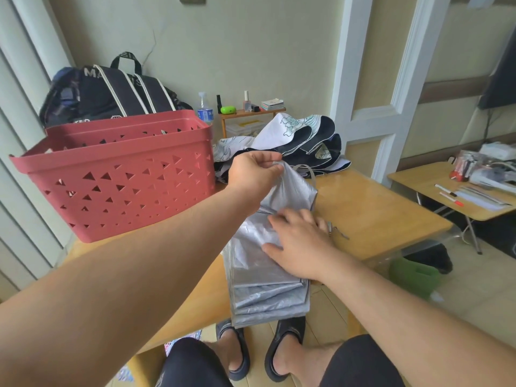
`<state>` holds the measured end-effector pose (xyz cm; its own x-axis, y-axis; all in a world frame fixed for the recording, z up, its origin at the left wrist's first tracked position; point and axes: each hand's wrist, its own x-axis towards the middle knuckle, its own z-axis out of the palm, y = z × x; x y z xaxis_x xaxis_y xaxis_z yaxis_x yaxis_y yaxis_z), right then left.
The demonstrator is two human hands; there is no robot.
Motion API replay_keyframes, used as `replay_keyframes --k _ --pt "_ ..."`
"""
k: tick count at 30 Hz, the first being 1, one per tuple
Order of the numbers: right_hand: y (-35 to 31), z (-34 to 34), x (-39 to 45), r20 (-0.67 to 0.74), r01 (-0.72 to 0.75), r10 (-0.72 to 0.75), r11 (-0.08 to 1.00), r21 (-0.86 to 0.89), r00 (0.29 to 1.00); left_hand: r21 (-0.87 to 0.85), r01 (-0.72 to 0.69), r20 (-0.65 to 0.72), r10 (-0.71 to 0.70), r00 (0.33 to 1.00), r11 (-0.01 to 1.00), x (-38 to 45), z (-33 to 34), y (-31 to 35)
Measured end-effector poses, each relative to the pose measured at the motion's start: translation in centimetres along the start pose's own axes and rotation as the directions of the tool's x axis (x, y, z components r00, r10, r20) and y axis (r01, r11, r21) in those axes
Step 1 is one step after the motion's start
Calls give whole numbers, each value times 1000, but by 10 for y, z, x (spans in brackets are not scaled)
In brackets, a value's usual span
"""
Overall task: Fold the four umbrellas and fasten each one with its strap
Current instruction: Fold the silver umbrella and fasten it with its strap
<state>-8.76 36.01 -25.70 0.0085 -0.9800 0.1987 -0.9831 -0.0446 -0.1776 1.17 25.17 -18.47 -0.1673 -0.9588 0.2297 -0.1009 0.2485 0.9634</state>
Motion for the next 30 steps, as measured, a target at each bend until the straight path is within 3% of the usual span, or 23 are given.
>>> replay_keyframes --k 6,12,18,21,23,25,27,30 --pt "7 15 -12 -133 95 -102 994 -56 986 -146 41 -65 -50 997 988 17 -7 22" --pt "16 11 -5 -85 122 -124 992 -30 989 -277 72 -136 -114 984 958 20 -25 31" --pt "24 10 0 -54 122 -120 992 22 991 -304 132 -20 -144 989 944 8 -33 31" --pt "25 17 -1 -197 159 -136 982 105 971 -161 220 147 -197 969 962 2 -43 32" --pt "25 17 0 -432 178 -26 932 316 901 -102 264 215 -238 947 959 0 -49 29" --pt "27 8 7 -514 97 226 844 527 828 -120 266 194 -241 951 956 1 -52 26" --pt "31 -5 17 -425 -37 426 739 672 798 -150 245 162 -221 962 958 0 -51 23" --pt "31 -21 35 -247 -62 464 555 829 851 -135 190 149 -170 974 972 -4 -51 19"
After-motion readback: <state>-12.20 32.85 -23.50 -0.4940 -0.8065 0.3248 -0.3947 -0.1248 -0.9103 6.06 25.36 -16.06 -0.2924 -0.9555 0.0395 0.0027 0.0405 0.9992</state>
